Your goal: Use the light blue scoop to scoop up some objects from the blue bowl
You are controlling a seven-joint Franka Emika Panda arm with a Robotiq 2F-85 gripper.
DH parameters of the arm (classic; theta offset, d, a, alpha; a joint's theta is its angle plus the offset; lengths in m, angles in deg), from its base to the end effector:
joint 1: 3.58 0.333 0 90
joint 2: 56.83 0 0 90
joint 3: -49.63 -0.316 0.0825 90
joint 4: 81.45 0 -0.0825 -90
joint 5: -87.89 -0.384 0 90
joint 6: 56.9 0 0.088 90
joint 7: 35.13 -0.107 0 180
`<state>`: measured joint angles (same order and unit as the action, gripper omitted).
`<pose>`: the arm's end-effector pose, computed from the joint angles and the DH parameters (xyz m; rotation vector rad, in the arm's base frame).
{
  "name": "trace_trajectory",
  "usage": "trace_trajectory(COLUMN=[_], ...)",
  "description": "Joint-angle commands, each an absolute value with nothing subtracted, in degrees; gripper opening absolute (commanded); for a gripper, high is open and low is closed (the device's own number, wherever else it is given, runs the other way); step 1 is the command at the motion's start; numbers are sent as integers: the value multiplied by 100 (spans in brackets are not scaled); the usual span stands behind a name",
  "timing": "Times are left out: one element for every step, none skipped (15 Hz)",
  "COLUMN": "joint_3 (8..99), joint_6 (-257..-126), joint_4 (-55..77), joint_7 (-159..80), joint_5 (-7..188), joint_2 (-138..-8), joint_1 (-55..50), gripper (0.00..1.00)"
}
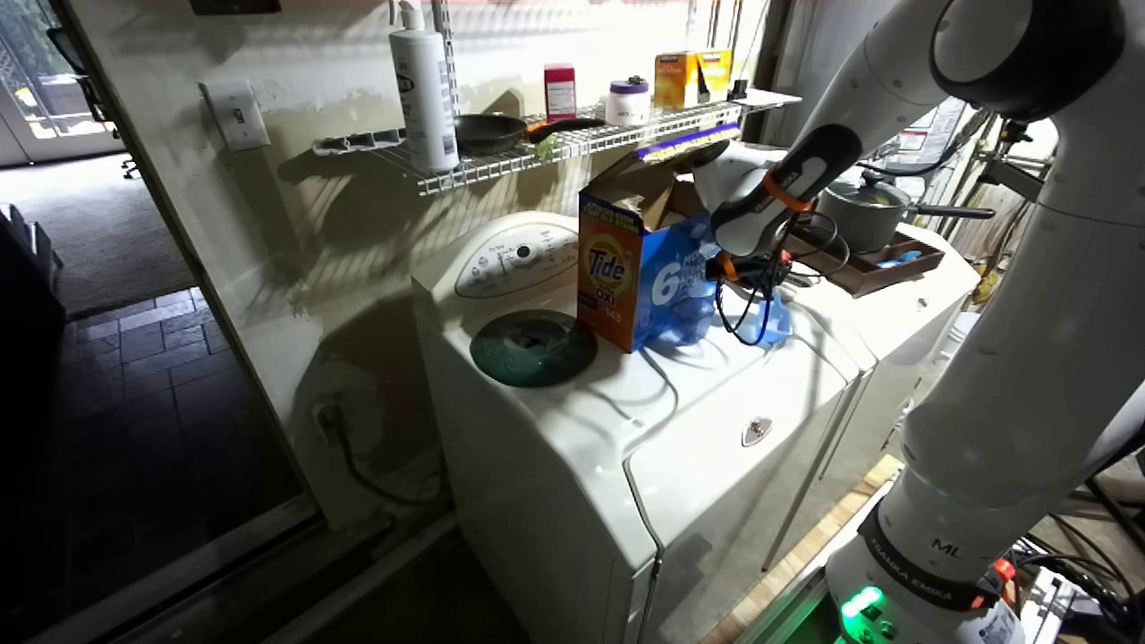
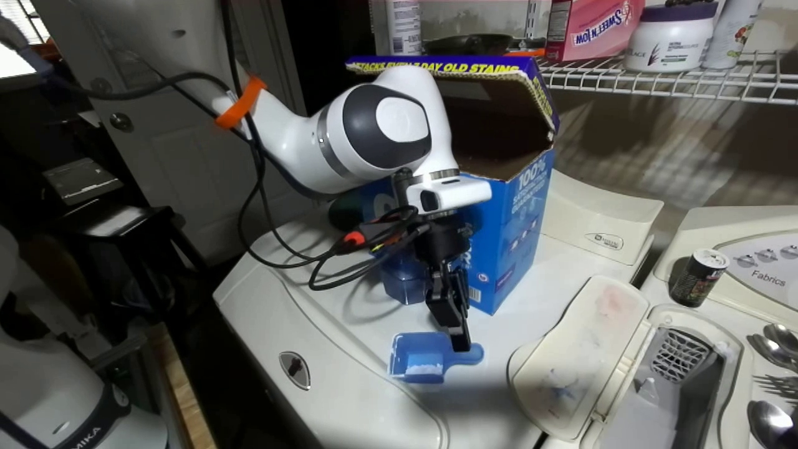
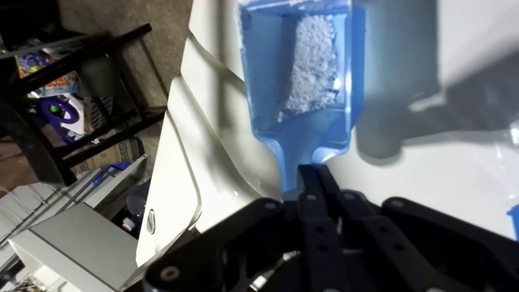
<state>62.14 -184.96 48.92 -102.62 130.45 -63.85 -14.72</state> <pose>0.4651 -0.2260 0.2973 2.1976 -1.3049 0.0865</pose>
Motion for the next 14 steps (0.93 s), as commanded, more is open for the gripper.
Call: trace_trajectory(joint_3=[6258,6269,6280,6288,6298,6307,6314,6326,6340,6353,6367,6385,6401,6418], joint_6=[-18531,-18542,-18549,-18551,-18558,-18566,-18557,-18550,-18538,-18530,-18514,-18519,-18516,-18512], joint_4=[4561,4524,4487,4445,4402,4368,4328,4292,4253,4220,4192,4164,4134,4110], joint_7=[-10499,-10527,-10558,-10583,-10607,-10634,-10650,-10662,-10665,-10674,-10676,-10696,-10707,-10731], joint_5=[12692,12640,12579,12498,12421,12342,12248,12161,12093,12019,11954,11915,11876,11838], joint_2=[-6712,-6754,-6790,-6826,-6858,-6885,-6915,-6942,-6971,-6993,-7013,-7036,-7058,-7074], joint_1=[-1451,-1448,-1448,-1450,-1448,-1447,-1446,-1444,-1439,-1437,-1432,-1427,-1425,-1420], gripper=[1,1,1,1,1,1,1,1,1,1,1,1,1,1])
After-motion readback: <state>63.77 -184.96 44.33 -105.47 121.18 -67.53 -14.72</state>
